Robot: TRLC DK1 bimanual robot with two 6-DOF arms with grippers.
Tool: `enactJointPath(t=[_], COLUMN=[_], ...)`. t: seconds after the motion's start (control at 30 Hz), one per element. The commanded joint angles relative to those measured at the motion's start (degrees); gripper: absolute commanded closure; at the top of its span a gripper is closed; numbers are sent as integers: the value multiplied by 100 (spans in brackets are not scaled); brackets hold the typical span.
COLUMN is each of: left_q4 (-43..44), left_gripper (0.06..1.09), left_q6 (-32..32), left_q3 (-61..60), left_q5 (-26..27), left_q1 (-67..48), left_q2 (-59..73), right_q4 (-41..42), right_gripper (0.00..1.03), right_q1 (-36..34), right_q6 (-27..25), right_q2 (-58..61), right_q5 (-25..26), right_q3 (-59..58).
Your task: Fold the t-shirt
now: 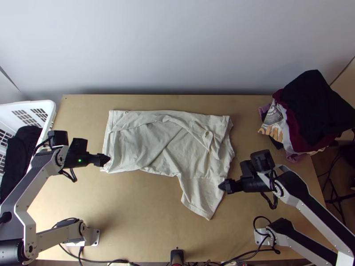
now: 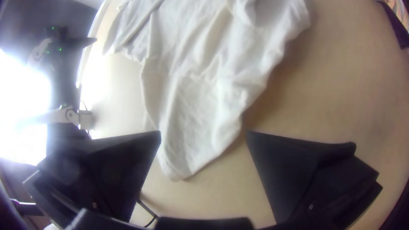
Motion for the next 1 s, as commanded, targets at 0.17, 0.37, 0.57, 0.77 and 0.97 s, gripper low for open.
enactJointPath(t=[0.17, 0.37, 0.57, 0.77, 0.97], left_q4=[273, 36, -140, -140, -61], left_gripper=[12, 12, 12, 12, 12], left_q6=[-21, 50, 287, 357, 304], left_q3=[-254, -421, -588, -676, -640], left_q5=[-51, -95, -95, -104, -86], left_q1=[73, 38, -41, -138, -191], left_q2=[190, 84, -30, 40, 190], right_q4=[-580, -1125, -1160, -1134, -1046], right_gripper=[10, 10, 10, 10, 10], right_q1=[753, 1096, 1395, 1571, 1702], right_q6=[-206, -303, -312, -364, -399], right_q2=[128, 242, 400, 594, 699], right_q5=[-335, -396, -537, -537, -563], right_q3=[41, 287, 261, 261, 190])
